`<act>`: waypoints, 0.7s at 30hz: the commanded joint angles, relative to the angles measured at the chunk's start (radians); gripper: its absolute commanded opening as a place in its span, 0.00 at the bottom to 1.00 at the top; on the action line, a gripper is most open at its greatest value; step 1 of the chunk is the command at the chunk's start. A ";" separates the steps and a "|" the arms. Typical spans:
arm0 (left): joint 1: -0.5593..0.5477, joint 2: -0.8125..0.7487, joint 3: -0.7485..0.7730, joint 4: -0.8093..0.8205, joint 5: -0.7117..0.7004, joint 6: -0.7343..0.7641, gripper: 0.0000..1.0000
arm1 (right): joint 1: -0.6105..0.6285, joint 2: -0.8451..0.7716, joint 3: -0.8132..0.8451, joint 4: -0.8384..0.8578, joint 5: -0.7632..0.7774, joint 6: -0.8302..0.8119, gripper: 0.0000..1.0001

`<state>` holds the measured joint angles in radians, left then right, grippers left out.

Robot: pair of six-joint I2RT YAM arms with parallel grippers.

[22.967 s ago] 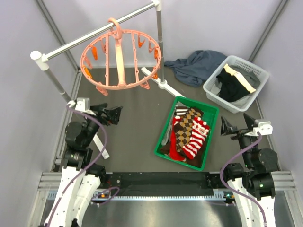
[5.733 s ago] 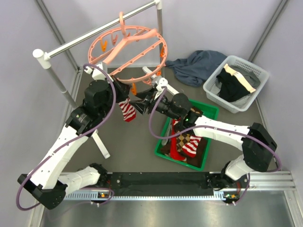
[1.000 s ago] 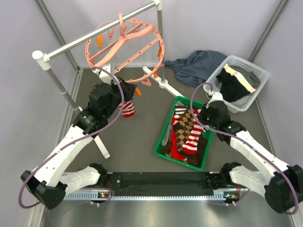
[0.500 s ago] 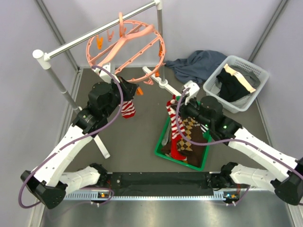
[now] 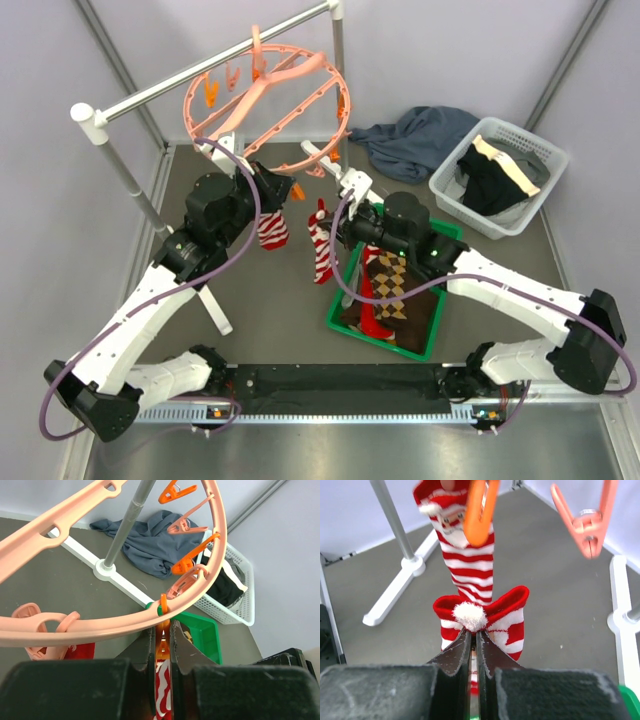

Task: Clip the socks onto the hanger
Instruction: Clamp the sock onto the hanger.

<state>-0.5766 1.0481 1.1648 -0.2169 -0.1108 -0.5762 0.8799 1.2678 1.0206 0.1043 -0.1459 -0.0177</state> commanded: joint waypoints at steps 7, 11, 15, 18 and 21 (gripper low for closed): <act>-0.002 0.006 -0.027 0.119 0.091 0.053 0.02 | 0.014 0.062 0.110 0.107 -0.050 0.001 0.00; 0.000 0.001 -0.030 0.128 0.106 0.065 0.02 | 0.014 0.082 0.124 0.117 -0.046 0.002 0.00; -0.002 0.001 -0.031 0.128 0.137 0.075 0.02 | 0.014 0.100 0.139 0.117 -0.038 0.002 0.00; 0.000 0.000 -0.033 0.125 0.145 0.087 0.02 | 0.014 0.111 0.148 0.121 -0.031 0.002 0.00; 0.000 0.000 -0.034 0.123 0.146 0.102 0.02 | 0.014 0.116 0.159 0.124 -0.023 0.005 0.00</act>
<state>-0.5735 1.0485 1.1419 -0.1570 -0.0441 -0.5159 0.8818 1.3823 1.1141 0.1711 -0.1772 -0.0158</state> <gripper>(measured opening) 0.105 0.014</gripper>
